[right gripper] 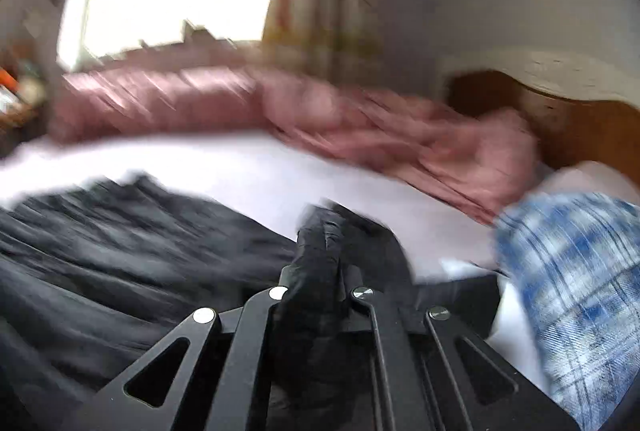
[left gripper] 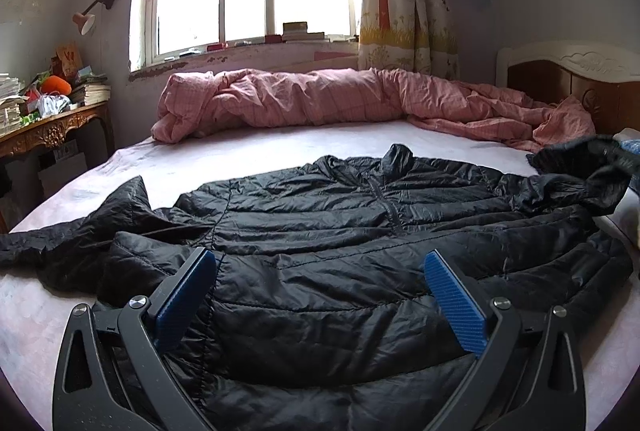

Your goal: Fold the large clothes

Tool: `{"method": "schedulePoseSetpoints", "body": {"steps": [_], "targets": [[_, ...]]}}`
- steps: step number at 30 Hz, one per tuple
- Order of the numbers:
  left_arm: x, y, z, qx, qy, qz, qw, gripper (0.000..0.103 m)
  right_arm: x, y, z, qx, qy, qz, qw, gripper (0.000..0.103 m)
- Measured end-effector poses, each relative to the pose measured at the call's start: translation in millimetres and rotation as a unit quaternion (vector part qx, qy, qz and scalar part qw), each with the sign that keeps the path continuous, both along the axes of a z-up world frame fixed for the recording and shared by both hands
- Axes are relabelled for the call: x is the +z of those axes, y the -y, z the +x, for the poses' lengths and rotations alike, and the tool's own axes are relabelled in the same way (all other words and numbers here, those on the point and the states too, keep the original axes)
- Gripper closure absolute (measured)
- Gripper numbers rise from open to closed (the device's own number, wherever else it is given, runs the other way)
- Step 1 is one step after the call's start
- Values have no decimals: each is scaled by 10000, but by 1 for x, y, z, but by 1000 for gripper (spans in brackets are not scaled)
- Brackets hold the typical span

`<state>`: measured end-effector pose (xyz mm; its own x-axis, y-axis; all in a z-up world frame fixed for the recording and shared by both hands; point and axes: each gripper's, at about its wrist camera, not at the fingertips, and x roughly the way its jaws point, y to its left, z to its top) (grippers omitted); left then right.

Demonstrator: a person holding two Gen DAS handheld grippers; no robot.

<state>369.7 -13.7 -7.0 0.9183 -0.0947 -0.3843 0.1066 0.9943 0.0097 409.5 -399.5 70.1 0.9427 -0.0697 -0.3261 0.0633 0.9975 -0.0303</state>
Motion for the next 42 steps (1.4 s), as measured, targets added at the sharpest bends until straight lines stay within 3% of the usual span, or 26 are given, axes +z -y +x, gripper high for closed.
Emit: {"method": "schedulePoseSetpoints", "body": {"steps": [3, 5, 8, 10, 14, 18, 20, 21, 22, 24, 26, 29, 31, 33, 35, 37, 38, 40, 41, 42], "targets": [[2, 2, -4, -27, 97, 68, 9999, 0, 14, -36, -27, 1260, 294, 112, 9915, 99], [4, 3, -6, -65, 155, 98, 9998, 0, 16, -58, -37, 2197, 297, 25, 9751, 99], [5, 4, -8, -127, 180, 101, 9997, 0, 6, -81, -46, 3118, -15, -102, 9501, 99], [5, 3, -8, -137, 164, 83, 9997, 0, -4, -91, -48, 3157, -308, -455, 9473, 99], [6, 3, -10, -227, 151, 42, 9996, 0, -33, -93, -29, 2578, -1137, -1156, 9525, 99], [16, 18, -28, -354, 489, 433, 9972, 0, -54, -89, -11, 2158, -1653, -1517, 9503, 96], [24, 28, -32, -392, 589, 550, 9960, 0, -54, -84, -11, 2178, -1761, -1440, 9491, 83], [30, 34, -30, -447, 597, 615, 9953, 0, -52, -83, -12, 2253, -1733, -1385, 9487, 69], [37, 40, -23, -535, 551, 692, 9946, 0, -50, -82, -14, 2336, -1634, -1316, 9494, 49], [52, 50, 4, -803, 110, 659, 9945, 0, -35, -79, -28, 2385, -1126, -1107, 9582, 23], [62, 59, 43, -889, -590, 327, 9937, 0, -23, -75, -34, 2424, -824, -893, 9625, 21], [66, 78, 90, -1153, -1360, -16, 9840, 0, -3, -61, -42, 2222, -407, -487, 9729, 20], [57, 95, 122, -1547, -2038, -366, 9660, 0, 10, -52, -42, 1747, -126, -302, 9841, 18], [42, 108, 153, -1645, -2718, -678, 9457, 8, 18, -34, -38, 1022, 182, 289, 9942, 17], [32, 120, 173, -1474, -2977, -604, 9413, 9, 21, -17, -32, 292, 133, 693, 9971, 17], [19, 132, 184, -1149, -3174, -189, 9411, 9, 21, -2, -31, 3, 171, 796, 9967, 17], [10, 137, 190, -1007, -3359, 32, 9365, 10, 22, 4, -30, -140, 138, 787, 9967, 17], [-11, 146, 196, -950, -3777, 279, 9206, 32, 23, 12, -30, -371, 112, 789, 9961, 17], [-16, 148, 195, -1005, -3839, 273, 9175, 54, 25, 16, -31, -437, 142, 820, 9956, 17], [-17, 151, 193, -1043, -3802, 278, 9186, 66, 26, 20, -32, -460, 156, 865, 9951, 17]]}}
